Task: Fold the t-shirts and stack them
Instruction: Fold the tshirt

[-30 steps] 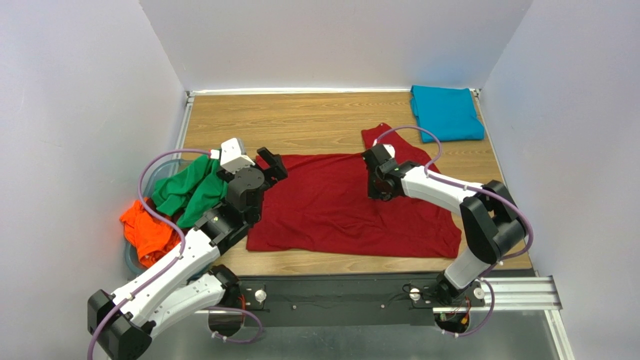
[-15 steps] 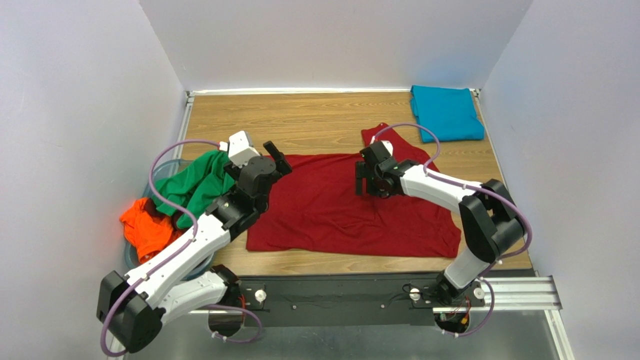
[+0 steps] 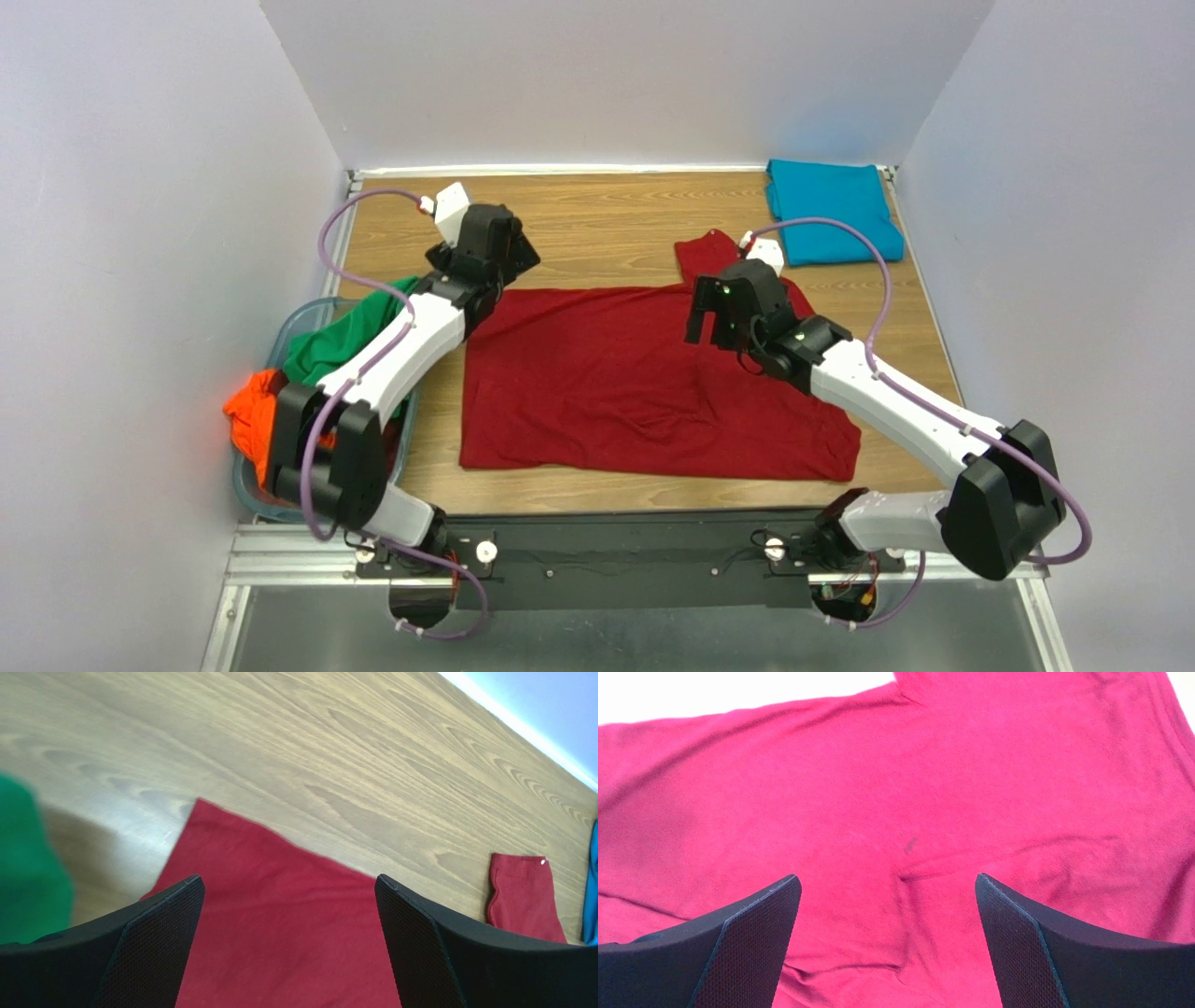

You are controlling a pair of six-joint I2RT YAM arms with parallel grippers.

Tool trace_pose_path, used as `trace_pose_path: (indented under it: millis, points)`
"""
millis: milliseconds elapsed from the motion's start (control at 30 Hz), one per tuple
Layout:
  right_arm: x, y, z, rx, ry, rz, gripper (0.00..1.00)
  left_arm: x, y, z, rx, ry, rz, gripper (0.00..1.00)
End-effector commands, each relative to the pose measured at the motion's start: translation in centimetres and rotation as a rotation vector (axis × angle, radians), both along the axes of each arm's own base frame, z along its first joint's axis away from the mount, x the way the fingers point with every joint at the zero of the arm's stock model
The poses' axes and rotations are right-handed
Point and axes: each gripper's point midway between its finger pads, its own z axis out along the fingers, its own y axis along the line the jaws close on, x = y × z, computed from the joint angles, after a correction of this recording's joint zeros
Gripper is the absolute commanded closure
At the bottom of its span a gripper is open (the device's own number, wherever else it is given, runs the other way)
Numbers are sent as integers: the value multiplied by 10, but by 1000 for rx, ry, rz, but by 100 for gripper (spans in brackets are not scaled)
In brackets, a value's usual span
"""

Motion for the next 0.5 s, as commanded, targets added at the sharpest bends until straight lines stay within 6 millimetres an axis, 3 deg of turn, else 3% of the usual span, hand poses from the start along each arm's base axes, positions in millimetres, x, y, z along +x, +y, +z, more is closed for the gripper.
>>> trace_pose_path:
  millis: [0,67,100,167,300,467]
  points:
    - [-9,-20,-11,-70,-5,-36,0,14,-13,-10,-21,84,-65,2]
    - [-12,-25,-16,-88,-1,-41,0,20,-17,-12,-29,109,-76,2]
    - [-13,-27,-18,-98,0,-40,0,24,-18,-26,-23,147,-71,2]
    - [-16,-30,-22,-110,7,-36,0,28,-20,-31,-16,182,-71,2]
    - [-18,-37,-27,-136,3,-49,0,31,-21,-63,-1,276,-56,2]
    - [-23,-34,-34,-122,21,-26,0,33,-16,-84,-5,317,-25,4]
